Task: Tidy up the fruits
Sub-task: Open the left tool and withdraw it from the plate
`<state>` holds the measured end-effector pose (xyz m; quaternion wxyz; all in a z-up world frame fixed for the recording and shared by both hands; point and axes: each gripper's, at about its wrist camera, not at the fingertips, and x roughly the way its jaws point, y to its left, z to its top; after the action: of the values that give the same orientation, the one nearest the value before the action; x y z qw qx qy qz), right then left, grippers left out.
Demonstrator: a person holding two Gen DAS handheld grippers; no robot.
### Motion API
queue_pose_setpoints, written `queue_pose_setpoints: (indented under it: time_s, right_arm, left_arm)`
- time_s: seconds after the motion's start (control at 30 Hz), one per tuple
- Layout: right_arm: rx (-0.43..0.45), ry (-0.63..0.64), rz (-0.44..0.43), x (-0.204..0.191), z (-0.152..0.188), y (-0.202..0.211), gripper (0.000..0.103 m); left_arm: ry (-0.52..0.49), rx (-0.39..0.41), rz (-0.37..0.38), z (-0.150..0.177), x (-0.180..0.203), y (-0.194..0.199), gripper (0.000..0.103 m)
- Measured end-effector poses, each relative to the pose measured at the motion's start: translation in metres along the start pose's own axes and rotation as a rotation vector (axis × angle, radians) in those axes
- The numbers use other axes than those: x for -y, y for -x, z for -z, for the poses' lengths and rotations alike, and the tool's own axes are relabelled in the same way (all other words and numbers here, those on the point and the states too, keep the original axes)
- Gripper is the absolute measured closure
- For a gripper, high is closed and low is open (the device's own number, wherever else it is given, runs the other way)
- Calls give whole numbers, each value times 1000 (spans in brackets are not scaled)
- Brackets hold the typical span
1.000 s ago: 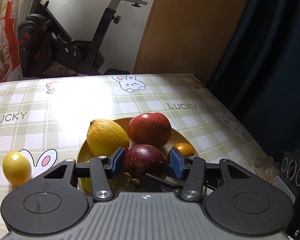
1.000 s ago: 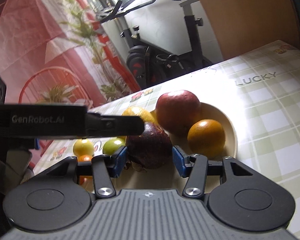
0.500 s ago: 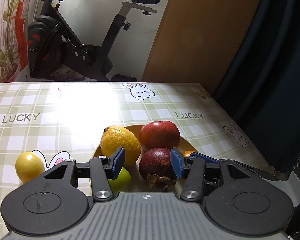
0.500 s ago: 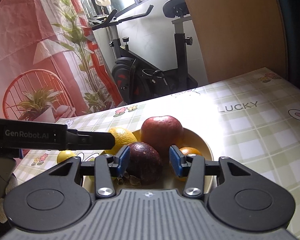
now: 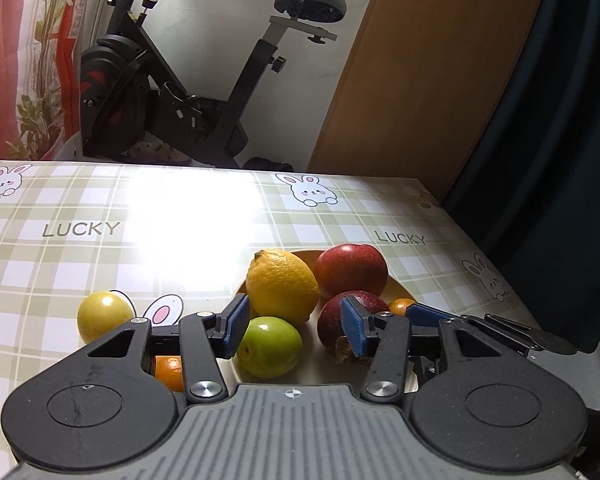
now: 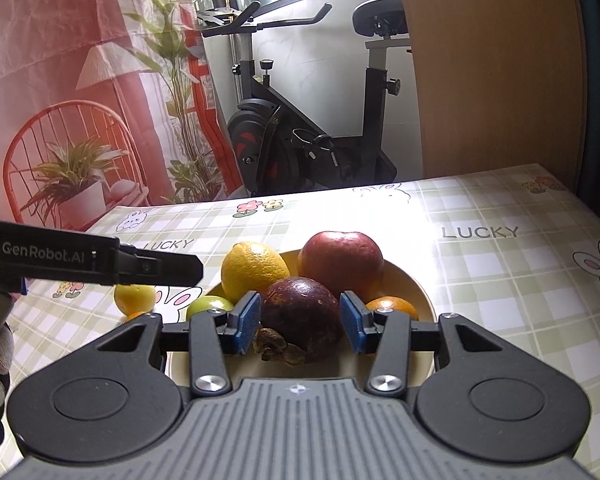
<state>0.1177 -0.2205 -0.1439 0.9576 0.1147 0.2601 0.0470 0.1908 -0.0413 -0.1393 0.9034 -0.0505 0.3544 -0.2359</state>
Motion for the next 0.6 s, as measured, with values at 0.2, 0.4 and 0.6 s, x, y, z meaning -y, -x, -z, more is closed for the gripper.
queue_pose_setpoints:
  time_s: [0.2,0.4,0.6]
  right_arm:
    - [10,55,9,-14,2,7,55]
    - [29,122,5,-36,3,14,55]
    - [43,154,-16,-55,5,19,55]
  left_arm:
    - [-9,35,-47,0,-9,20,50]
    - [-7,64,-80,3,-19,40,50]
    - [-41,90,-112,7,-28,61,50]
